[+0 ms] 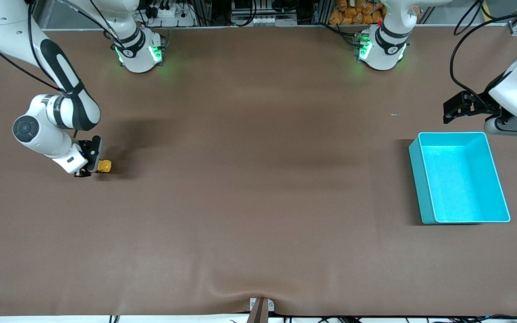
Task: Wind and store yellow beetle car
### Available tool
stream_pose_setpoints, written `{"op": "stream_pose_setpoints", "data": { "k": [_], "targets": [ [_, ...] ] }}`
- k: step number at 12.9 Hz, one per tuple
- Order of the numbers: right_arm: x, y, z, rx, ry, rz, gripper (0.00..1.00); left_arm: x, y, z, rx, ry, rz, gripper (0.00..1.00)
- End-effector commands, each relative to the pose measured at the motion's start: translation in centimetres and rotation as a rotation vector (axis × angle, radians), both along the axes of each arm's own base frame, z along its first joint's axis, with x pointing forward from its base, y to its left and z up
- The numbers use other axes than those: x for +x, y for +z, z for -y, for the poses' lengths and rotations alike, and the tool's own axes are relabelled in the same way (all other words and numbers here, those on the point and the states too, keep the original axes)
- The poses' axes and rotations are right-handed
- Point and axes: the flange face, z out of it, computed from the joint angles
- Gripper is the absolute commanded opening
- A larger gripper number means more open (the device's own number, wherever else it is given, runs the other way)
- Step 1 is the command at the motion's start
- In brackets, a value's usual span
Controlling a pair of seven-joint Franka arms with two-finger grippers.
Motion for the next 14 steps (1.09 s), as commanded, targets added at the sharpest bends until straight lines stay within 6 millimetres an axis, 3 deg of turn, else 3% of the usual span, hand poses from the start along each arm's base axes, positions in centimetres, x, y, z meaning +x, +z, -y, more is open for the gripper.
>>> {"op": "stream_pose_setpoints", "data": {
  "k": [1, 3, 6, 10, 14],
  "targets": [
    [-0.1, -4.6, 2.7, 0.014, 0.019, -0.039, 0.19, 0.1, 0.3, -0.1, -0.017, 0.005, 0.008, 1.0],
    [-0.1, -4.6, 3.1, 0.015, 0.016, -0.037, 0.3, 0.1, 0.3, -0.2, -0.017, 0.007, 0.008, 1.0],
    [1.3, -3.0, 4.4, 0.005, -0.001, -0.014, 1.0, 0.1, 0.3, -0.1, -0.017, 0.005, 0.008, 1.0],
    [3.3, 0.1, 7.2, 0.022, -0.017, -0.122, 1.0, 0.2, 0.2, -0.2, -0.017, 0.007, 0.006, 1.0],
    [3.6, 2.5, 8.9, 0.042, -0.071, -0.135, 1.0, 0.2, 0.2, -0.2, -0.017, 0.007, 0.006, 1.0]
  ]
}}
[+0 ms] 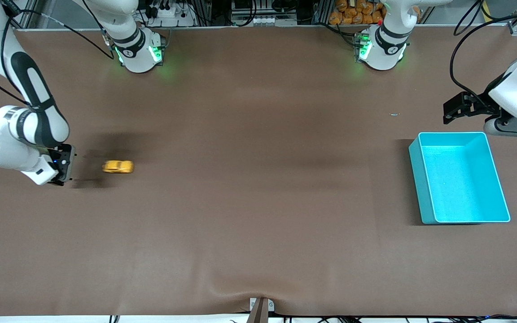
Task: Wind and store yellow beetle car
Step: 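Release the car so it rolls toward the cyan bin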
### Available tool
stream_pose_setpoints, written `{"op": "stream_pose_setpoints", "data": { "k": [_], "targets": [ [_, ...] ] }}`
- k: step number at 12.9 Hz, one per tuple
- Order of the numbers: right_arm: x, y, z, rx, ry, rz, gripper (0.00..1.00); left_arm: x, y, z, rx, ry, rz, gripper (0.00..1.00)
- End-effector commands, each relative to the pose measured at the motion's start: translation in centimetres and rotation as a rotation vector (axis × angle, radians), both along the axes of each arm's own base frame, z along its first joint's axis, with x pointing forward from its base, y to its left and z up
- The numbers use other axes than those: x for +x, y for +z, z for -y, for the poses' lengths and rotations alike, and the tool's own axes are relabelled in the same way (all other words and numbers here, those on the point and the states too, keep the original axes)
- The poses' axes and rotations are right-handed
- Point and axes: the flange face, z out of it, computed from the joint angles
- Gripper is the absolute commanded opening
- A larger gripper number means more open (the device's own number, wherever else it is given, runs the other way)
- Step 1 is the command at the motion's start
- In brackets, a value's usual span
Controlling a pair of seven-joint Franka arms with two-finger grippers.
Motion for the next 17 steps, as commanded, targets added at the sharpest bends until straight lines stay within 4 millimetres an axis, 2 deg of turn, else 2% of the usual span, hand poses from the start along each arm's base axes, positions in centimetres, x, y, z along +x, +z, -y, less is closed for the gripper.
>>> {"op": "stream_pose_setpoints", "data": {
  "k": [1, 5, 6, 10, 13, 14, 15, 17],
  "targets": [
    [0.0, 1.9, 1.7, 0.047, -0.064, 0.0, 1.0, 0.1, 0.3, -0.1, -0.017, 0.006, 0.009, 1.0],
    [2.2, 7.9, 2.6, 0.148, -0.18, -0.035, 1.0, 0.1, 0.3, -0.1, -0.017, 0.006, 0.009, 1.0],
    [2.6, 8.8, 2.6, 0.161, -0.201, -0.035, 1.0, 0.1, 0.2, -0.1, -0.019, 0.006, 0.006, 1.0],
    [2.2, 9.9, 3.7, 0.168, -0.295, -0.037, 1.0, 0.1, 0.0, -0.2, -0.017, 0.007, 0.001, 1.0],
    [2.0, 12.3, 3.4, 0.154, -0.385, -0.043, 1.0, 0.5, -1.5, -0.6, -0.012, 0.036, -0.037, 1.0],
    [2.4, 13.3, 3.2, 0.151, -0.402, -0.043, 1.0, 0.8, -2.2, -0.7, -0.009, 0.071, -0.051, 1.0],
    [3.0, 14.5, 3.1, 0.155, -0.421, -0.04, 1.0, 1.7, -3.9, -1.4, -0.003, 0.167, -0.08, 1.0],
    [4.8, 18.6, 1.9, 0.17, -0.486, -0.041, 1.0, 1.6, -5.4, -2.1, -0.004, 0.391, -0.117, 1.0]
  ]
}}
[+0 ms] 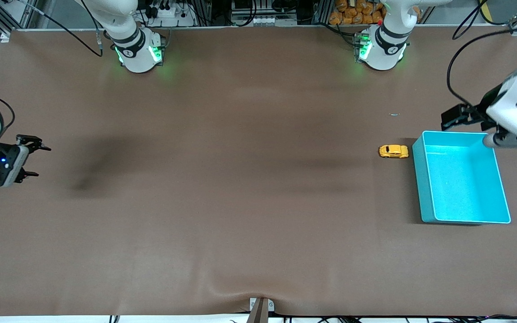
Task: Wind and store yellow beetle car
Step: 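Reach the left gripper down to the yellow car beside the bin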
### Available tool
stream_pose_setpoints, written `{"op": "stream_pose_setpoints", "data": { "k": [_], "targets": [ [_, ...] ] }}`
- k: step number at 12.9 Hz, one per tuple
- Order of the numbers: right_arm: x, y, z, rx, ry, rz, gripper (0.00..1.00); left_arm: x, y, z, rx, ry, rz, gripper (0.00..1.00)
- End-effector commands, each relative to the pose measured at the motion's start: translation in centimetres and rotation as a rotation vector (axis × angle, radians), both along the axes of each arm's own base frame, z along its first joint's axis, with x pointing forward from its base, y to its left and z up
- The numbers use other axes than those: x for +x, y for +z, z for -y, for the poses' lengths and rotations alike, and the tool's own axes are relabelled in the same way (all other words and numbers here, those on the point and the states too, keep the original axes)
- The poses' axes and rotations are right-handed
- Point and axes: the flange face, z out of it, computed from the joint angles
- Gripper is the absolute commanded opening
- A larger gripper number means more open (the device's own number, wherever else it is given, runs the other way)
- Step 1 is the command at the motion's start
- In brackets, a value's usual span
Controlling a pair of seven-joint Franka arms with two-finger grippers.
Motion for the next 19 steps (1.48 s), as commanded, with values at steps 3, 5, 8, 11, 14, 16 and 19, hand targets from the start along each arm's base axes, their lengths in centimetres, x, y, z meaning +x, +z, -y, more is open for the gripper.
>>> {"op": "stream_pose_setpoints", "data": {
  "k": [3, 5, 8, 11, 14, 16, 19],
  "targets": [
    [4.2, 11.2, -5.8, -0.027, -0.172, 0.005, 1.0, -1.6, -5.7, -1.6, -0.002, 0.385, -0.097, 1.0],
    [4.5, 15.2, -7.8, -0.053, -0.278, -0.01, 1.0, -5.1, -9.0, -2.0, 0.021, 0.494, -0.078, 1.0],
    [3.9, 21.8, -13.5, -0.123, -0.475, 0.037, 1.0, -10.0, -14.5, -1.7, 0.044, 0.667, -0.036, 1.0],
    [2.4, 25.8, -17.9, -0.211, -0.695, 0.063, 1.0, -10.8, -19.2, -0.2, 0.078, 0.843, -0.028, 1.0],
    [0.3, 28.4, -20.3, -0.303, -0.92, 0.046, 1.0, -10.9, -24.5, -0.3, 0.099, 1.017, -0.029, 1.0],
    [-1.4, 31.4, -20.3, -0.283, -0.952, 0.088, 1.0, -10.0, -28.2, -0.4, 0.108, 1.153, -0.031, 1.0],
    [-3.7, 33.0, -20.2, -0.265, -0.989, 0.113, 1.0, -10.2, -32.7, -0.5, 0.113, 1.296, -0.024, 1.0]
  ]
}}
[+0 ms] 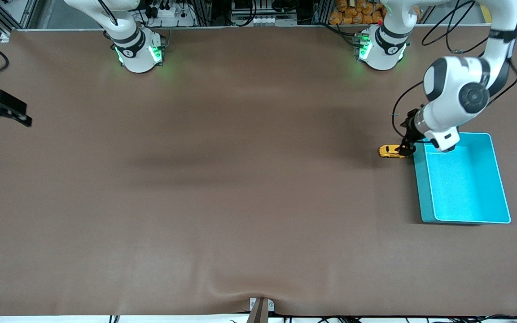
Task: Wind and store yellow beetle car
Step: 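Reach the left gripper down to the yellow car beside the bin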
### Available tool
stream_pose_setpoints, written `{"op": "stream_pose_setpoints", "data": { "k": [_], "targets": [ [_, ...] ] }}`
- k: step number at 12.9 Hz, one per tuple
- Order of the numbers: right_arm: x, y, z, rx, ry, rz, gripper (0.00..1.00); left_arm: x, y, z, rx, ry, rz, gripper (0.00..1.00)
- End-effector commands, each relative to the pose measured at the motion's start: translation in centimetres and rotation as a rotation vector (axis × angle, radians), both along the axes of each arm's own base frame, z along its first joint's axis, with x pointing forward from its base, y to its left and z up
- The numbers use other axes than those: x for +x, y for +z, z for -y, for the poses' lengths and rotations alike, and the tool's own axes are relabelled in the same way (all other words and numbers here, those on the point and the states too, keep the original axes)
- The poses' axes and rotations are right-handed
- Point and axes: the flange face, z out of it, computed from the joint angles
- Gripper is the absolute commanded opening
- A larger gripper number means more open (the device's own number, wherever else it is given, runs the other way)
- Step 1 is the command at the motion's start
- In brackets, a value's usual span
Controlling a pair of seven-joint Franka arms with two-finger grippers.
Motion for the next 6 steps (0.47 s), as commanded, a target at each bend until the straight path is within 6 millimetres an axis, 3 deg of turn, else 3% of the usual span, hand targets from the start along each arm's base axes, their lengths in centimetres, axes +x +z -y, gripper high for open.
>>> {"op": "stream_pose_setpoints", "data": {
  "k": [1, 6],
  "targets": [
    [-2.4, 0.4, 0.1, -0.004, -0.06, 0.02, 1.0, -0.4, -3.2, -0.4, -0.004, 0.129, 0.02, 1.0],
    [-5.3, -1.5, -0.1, -0.006, -0.069, 0.068, 1.0, -2.2, -7.3, -1.2, -0.001, 0.209, 0.078, 1.0]
  ]
}}
